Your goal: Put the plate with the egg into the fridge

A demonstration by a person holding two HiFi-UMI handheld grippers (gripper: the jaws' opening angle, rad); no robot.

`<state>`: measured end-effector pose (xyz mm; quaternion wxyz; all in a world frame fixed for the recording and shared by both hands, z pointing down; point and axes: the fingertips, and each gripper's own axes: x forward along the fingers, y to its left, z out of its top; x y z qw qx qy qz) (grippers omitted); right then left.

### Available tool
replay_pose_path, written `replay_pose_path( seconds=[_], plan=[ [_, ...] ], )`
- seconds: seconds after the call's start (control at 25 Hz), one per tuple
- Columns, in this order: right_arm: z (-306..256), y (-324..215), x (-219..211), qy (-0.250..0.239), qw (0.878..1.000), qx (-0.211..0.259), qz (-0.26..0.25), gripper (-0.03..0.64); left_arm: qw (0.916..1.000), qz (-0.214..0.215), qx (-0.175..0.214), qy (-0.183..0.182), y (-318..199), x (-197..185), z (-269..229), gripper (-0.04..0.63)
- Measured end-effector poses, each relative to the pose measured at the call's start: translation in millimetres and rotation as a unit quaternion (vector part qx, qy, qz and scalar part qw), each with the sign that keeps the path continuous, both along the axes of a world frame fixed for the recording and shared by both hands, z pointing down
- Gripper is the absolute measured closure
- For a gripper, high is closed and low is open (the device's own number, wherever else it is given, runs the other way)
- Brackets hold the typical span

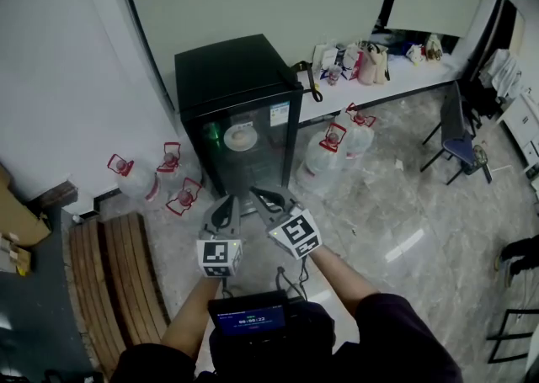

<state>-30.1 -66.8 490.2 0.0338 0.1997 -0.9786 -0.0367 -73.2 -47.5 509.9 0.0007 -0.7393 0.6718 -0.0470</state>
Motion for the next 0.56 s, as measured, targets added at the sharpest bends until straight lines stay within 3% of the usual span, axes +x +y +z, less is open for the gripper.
replay_pose_path(
  seconds=[0.56],
  plan=[
    [5.1, 2.4, -4.0, 0.0, 1.0, -0.002, -0.004, 0.609, 1.0, -0.006, -0.005, 0.002, 2.7, -5.2, 5.8, 0.586]
  ],
)
